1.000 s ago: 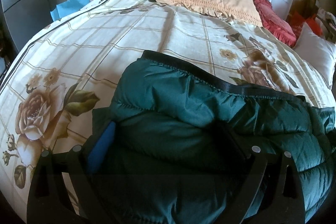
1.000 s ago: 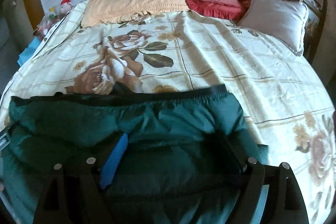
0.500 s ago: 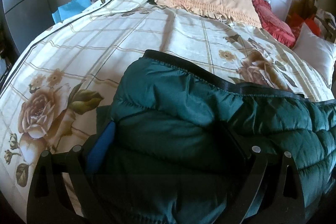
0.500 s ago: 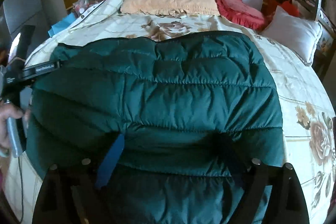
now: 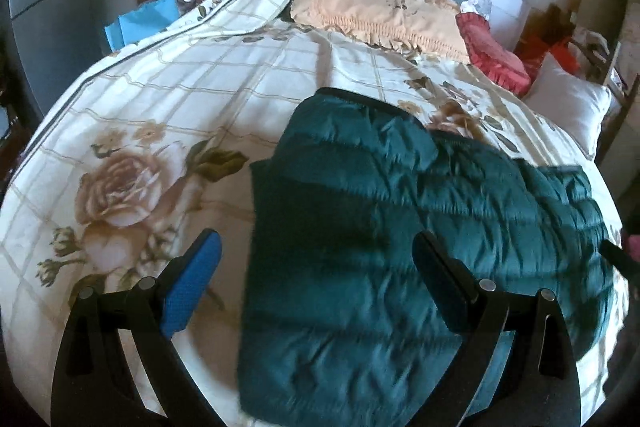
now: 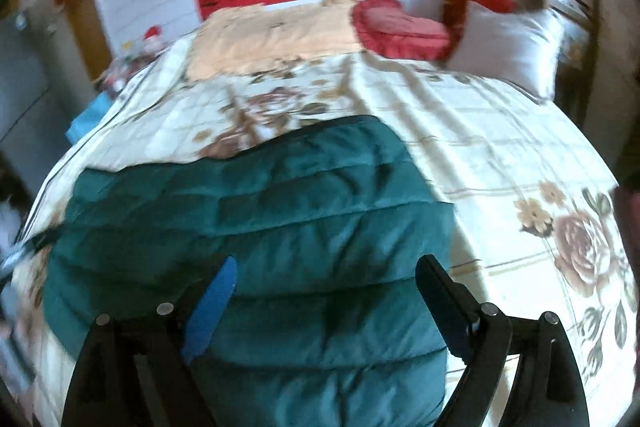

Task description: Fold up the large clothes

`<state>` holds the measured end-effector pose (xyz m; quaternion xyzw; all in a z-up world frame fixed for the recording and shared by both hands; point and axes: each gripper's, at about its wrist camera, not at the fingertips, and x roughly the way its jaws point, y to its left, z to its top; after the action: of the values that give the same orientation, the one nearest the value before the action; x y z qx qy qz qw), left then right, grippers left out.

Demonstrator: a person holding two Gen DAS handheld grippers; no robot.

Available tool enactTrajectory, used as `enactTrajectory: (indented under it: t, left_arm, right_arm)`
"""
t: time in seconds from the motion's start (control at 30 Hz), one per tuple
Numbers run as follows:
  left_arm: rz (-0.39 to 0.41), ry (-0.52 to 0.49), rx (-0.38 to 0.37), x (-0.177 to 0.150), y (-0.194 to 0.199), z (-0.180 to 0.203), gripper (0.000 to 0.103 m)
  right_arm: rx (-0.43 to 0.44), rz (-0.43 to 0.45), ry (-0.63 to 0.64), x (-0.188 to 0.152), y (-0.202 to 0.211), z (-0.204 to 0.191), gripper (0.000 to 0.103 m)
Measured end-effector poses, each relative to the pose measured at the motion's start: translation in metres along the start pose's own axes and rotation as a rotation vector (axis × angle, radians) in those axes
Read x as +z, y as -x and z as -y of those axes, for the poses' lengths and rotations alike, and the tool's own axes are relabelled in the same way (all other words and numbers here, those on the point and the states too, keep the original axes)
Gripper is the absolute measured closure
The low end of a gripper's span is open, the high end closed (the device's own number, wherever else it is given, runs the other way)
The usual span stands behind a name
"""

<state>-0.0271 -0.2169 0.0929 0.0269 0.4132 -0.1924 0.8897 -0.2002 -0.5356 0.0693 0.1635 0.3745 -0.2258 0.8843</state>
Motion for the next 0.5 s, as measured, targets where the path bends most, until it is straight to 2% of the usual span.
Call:
enactTrajectory:
  t: [0.1, 0.17, 0.27, 0.43, 0.5]
  left_arm:
    - [0.005, -0.011, 0.01, -0.012, 0.008, -0.007, 0.007]
    - [0.001, -0.023, 0.016, -0.018, 0.012, -0.01, 0.007]
    - [-0.008, -0.023, 0.01, -0.027, 0.014, -0.017, 0.007]
    - [-0.035, 0.033, -0.041, -0.037, 0.015, -0.032, 0.007]
    - [-0.044, 0.046, -0.042, -0.04, 0.014, -0.036, 0.007]
  right_arm:
    - [-0.024, -0.091, -0.035, -0.006, -0.033, 0.007, 0.013]
    - [-0.025, -0.085, -0.035, -0.005, -0.034, 0.007, 0.012]
    - [-0.006, -0.069, -0.042, -0.004, -0.019, 0.008, 0.013]
    - [0.102, 0.007, -0.122, -0.021, 0.025, 0.031, 0.012]
    - [0.108, -0.004, -0.121, -0.03, 0.033, 0.039, 0.011]
